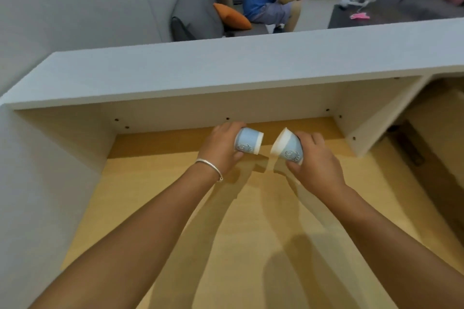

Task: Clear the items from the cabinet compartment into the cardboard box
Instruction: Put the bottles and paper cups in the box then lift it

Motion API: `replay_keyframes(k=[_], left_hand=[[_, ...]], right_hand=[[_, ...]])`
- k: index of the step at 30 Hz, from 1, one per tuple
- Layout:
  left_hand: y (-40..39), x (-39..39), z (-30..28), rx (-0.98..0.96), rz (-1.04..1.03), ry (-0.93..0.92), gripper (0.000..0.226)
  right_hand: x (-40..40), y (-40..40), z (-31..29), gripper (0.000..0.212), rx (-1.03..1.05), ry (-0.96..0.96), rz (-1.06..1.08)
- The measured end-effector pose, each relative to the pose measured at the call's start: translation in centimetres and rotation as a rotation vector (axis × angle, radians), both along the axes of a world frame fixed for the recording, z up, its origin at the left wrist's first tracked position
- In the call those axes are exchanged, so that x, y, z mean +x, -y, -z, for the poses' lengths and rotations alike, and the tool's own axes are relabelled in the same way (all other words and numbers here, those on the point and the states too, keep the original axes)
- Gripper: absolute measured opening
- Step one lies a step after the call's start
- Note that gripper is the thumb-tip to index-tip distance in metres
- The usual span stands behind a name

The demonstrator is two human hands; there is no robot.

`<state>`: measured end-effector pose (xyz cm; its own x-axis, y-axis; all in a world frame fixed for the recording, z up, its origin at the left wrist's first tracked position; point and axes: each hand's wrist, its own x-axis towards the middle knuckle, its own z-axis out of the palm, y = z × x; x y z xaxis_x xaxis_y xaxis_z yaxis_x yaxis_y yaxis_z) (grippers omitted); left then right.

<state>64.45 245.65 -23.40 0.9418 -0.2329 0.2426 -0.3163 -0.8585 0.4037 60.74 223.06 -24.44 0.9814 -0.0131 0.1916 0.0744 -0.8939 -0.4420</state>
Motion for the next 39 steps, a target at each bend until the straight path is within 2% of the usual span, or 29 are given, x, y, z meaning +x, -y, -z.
replay_keyframes(k=[7,13,17,23,28,35,39], left_hand=[[16.1,-0.5,-4.7,-0.092,0.223,0.087,0.056],[27.6,0.3,-8.3,-0.116,0.37,0.149,0.059],[34.4,0.2,-10.5,-0.102,0.45,0.189,0.064],[43.2,-1.0,-12.0,-0.122,0.586,0.148,0.076],[46.3,-2.4,-10.4,-0.123,0.654,0.033,0.091],[43.9,-2.8,-7.5,-0.114,0.595,0.028,0.074],[42.8,-3.1,-7.2,-0.149,0.543,-0.023,0.069]], right_hand=[[-5.3,14.1,-5.3,0.059,-0.018,0.12,0.242],[-8.8,24.1,-9.6,0.066,-0.036,0.204,0.429],[-11.1,29.6,-11.5,0.071,-0.03,0.222,0.53],[-14.5,34.2,-12.5,0.074,-0.011,0.203,0.683],[-17.1,35.3,-11.3,0.076,0.001,0.13,0.738],[-18.0,34.4,-9.5,0.074,0.003,0.102,0.805],[-18.1,34.4,-9.4,0.075,-0.004,0.132,0.771]])
